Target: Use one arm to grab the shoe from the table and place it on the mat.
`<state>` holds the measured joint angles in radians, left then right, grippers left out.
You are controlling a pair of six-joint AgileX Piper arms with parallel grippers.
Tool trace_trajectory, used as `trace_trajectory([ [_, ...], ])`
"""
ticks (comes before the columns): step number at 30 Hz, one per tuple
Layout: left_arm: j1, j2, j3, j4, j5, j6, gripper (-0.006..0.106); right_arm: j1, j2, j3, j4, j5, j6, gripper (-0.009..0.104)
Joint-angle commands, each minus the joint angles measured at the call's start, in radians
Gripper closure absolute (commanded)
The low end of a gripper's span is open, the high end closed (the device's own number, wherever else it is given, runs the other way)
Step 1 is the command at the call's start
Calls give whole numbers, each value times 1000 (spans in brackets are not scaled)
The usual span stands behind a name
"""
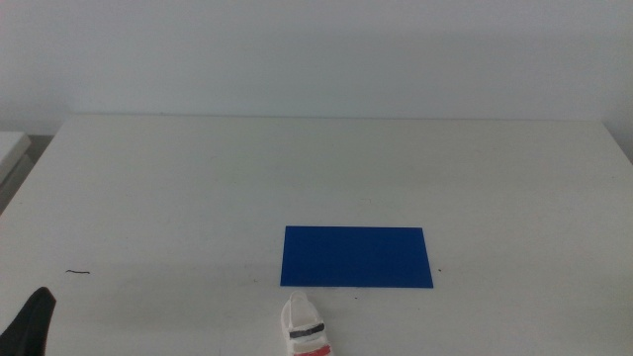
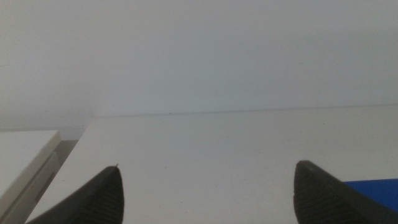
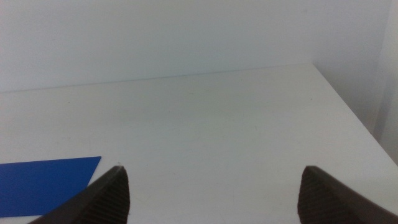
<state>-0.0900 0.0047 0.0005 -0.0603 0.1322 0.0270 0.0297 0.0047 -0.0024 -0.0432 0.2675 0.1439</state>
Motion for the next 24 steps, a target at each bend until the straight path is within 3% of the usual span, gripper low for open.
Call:
trace_trajectory([
  [1, 0, -5, 0, 1, -12, -3, 7, 0, -5, 2, -5, -6, -6, 16],
  [4, 0, 243, -276, -66, 260, -5, 7, 0, -5, 2, -5, -6, -6, 16],
  [8, 42, 555, -667, -317, 774, -5, 7, 0, -5, 2, -5, -6, -6, 16],
  [11, 61, 685, -836, -390, 932, -27, 7, 0, -5, 2, -5, -6, -6, 16],
  [18, -127, 976, -970, -338, 1046, -335, 7, 0, -5, 2, -5, -6, -6, 16],
  [24, -496, 1174, -1018, -92, 964, -776, 7, 0, -5, 2, -5, -6, -6, 16],
])
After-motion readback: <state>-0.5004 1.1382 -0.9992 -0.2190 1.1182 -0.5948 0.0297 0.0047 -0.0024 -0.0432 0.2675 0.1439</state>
